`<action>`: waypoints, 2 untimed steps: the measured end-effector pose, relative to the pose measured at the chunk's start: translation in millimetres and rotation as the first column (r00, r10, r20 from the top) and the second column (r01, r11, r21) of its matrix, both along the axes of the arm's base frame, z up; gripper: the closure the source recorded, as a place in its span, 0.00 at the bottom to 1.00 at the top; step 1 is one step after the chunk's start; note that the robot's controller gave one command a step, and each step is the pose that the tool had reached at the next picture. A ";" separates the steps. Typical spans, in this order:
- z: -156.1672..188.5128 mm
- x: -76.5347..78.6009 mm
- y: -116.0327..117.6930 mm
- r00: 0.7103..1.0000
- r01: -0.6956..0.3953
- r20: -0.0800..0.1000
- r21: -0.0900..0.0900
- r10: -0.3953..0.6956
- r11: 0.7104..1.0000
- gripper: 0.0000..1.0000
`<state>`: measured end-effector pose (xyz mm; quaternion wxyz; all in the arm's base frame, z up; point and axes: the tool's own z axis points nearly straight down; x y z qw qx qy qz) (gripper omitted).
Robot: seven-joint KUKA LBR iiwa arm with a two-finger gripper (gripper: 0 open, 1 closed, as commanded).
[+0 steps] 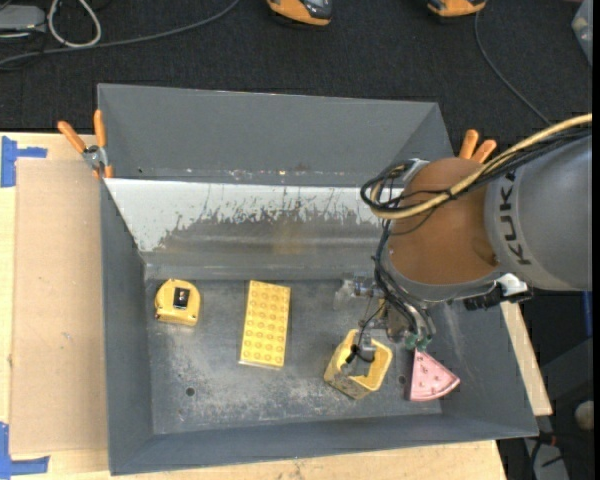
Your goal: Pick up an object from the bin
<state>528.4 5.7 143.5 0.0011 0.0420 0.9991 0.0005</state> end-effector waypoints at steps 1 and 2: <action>-24.3 -14.6 -5.0 0.999 0.034 -0.004 0.000 -0.034 0.999 0.00; -38.3 -15.4 10.7 0.993 -0.117 -0.003 0.000 0.117 0.993 0.00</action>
Offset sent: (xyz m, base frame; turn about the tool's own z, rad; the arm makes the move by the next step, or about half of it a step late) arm -0.0136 0.0136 -0.0398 -0.1225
